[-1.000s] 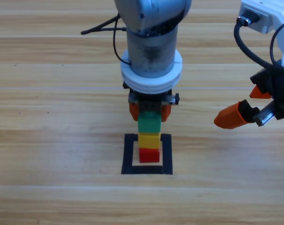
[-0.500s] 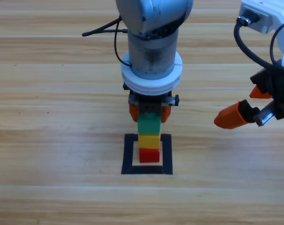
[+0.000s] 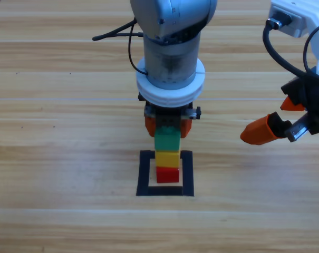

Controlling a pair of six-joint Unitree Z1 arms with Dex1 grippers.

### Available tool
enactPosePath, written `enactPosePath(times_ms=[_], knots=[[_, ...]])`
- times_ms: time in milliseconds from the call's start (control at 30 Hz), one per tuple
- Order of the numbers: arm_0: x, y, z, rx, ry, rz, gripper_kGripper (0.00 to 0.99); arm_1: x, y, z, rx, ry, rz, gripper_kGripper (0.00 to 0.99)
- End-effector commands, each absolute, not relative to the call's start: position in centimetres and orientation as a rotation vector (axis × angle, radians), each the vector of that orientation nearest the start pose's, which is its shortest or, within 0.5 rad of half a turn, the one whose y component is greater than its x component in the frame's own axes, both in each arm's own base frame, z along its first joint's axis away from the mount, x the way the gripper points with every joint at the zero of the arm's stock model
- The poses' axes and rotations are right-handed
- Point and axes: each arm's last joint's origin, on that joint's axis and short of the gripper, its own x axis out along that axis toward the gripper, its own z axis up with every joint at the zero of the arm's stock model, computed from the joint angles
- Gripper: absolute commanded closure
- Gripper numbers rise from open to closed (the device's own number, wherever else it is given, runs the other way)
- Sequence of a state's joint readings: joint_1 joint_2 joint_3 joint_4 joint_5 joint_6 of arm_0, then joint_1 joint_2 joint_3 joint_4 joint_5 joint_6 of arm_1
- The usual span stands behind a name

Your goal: Stack the blocks in the rectangular block: red at the bottom, yellow in the middle, green on top

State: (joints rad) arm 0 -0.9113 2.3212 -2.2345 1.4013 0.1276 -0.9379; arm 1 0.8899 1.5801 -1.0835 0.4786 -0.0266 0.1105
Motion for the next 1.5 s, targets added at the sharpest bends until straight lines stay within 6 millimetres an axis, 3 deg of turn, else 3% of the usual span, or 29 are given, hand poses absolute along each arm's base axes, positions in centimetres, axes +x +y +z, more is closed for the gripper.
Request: enactPosePath(times_ms=[33, 567, 600, 633, 667, 700, 1100, 1133, 1233, 1333, 1433, 1500], knots=[[29.1, -38.1, 24.8, 0.063, 1.450, 0.057, 0.935, 19.3, 22.5, 28.7, -0.358, 0.966, 0.701, 0.002], [29.3, -38.2, 24.5, 0.066, 1.446, 0.062, 0.909, 19.3, 22.5, 28.7, -0.359, 0.968, 0.702, 0.002], [29.4, -38.2, 24.6, 0.063, 1.443, 0.059, 0.791, 19.3, 22.5, 28.7, -0.359, 0.968, 0.701, 0.002], [29.4, -38.2, 24.7, 0.060, 1.441, 0.057, 0.491, 19.3, 22.5, 28.7, -0.359, 0.968, 0.701, 0.002], [29.3, -38.2, 24.8, 0.059, 1.440, 0.056, 0.114, 19.3, 22.5, 28.7, -0.359, 0.968, 0.702, 0.002], [29.3, -38.2, 24.9, 0.058, 1.439, 0.055, 0.025, 19.3, 22.5, 28.7, -0.359, 0.968, 0.701, 0.002], [29.0, -37.6, 26.4, 0.033, 1.419, 0.053, 0.000, 19.4, 22.6, 28.6, -0.361, 0.970, 0.700, 0.002], [28.8, -37.5, 27.1, 0.022, 1.408, 0.048, 0.000, 19.4, 22.6, 28.6, -0.361, 0.970, 0.700, 0.002], [27.6, -35.6, 32.8, -0.060, 1.295, 0.012, 0.000, 19.4, 22.6, 28.6, -0.360, 0.971, 0.701, 0.002], [24.5, -33.0, 38.4, -0.115, 1.166, -0.010, 0.000, 19.4, 22.6, 28.7, -0.359, 0.970, 0.702, 0.002], [20.3, -31.3, 41.3, -0.108, 1.082, -0.036, 0.000, 19.4, 22.6, 28.7, -0.360, 0.969, 0.700, 0.002], [17.7, -31.1, 41.9, -0.083, 1.043, -0.055, 0.000, 19.4, 22.6, 28.7, -0.359, 0.970, 0.702, 0.002]])
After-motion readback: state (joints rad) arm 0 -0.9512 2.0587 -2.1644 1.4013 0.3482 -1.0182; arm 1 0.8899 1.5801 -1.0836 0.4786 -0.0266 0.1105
